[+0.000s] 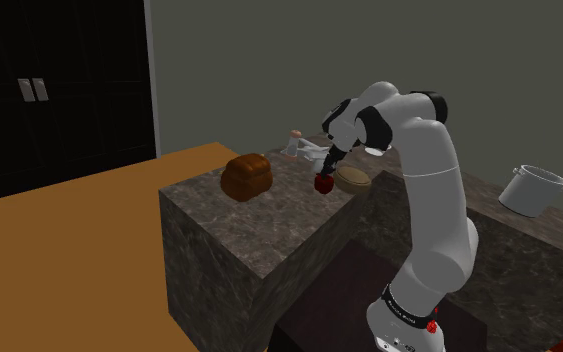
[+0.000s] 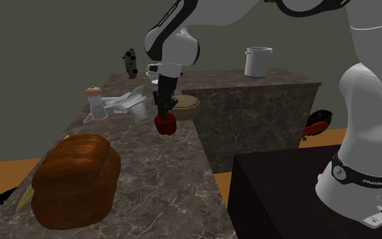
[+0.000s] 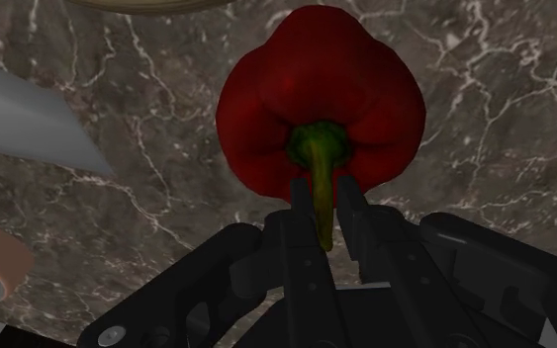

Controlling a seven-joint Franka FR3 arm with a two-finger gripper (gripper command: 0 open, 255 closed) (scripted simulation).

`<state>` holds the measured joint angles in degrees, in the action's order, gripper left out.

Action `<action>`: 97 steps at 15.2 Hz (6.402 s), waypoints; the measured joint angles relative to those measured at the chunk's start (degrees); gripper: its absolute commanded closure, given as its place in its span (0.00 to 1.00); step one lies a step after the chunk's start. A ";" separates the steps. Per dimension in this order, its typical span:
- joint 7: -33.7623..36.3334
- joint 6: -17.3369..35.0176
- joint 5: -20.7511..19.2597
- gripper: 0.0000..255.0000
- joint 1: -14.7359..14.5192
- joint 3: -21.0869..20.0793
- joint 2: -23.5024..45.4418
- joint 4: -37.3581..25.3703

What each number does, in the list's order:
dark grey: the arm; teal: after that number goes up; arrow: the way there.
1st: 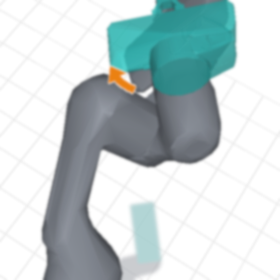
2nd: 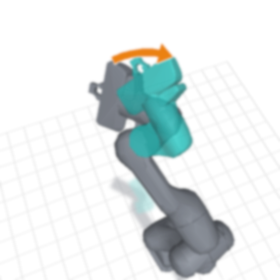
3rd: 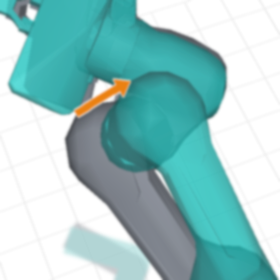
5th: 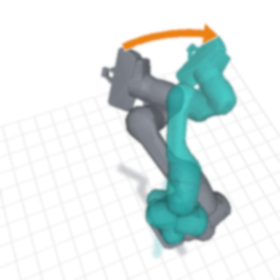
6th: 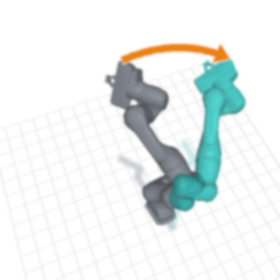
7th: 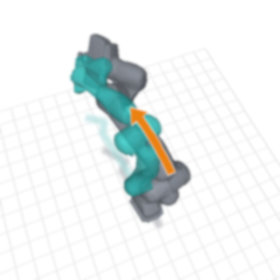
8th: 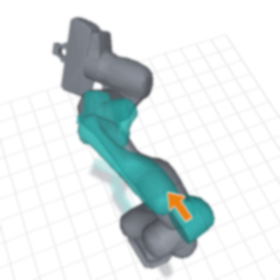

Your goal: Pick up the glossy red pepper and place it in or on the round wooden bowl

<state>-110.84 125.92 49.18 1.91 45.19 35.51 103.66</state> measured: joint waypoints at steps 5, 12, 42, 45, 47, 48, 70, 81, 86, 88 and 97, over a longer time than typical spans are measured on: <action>0.90 -0.91 -1.26 1.00 -0.72 0.95 -1.30 0.07; 3.57 -3.94 -4.61 1.00 -2.25 3.30 -4.35 -0.96; 5.42 -24.45 -11.10 1.00 6.48 8.38 -7.21 -19.18; 3.00 -28.62 -9.85 1.00 12.24 7.91 -4.80 -24.67; 1.73 -32.41 -7.93 1.00 18.14 6.66 -1.22 -31.42; 1.17 -33.70 -7.44 1.00 20.13 6.38 -0.29 -33.45; -4.82 -21.89 -4.31 1.00 18.24 4.70 2.81 -21.85; -5.79 -20.15 -3.47 0.00 17.87 4.51 3.17 -20.42; -5.80 -20.18 -3.54 0.00 17.95 4.48 3.39 -20.27; -5.27 -21.60 -4.20 0.00 18.09 4.93 2.69 -21.24; -4.35 -25.28 -5.60 0.00 19.02 5.92 1.22 -24.00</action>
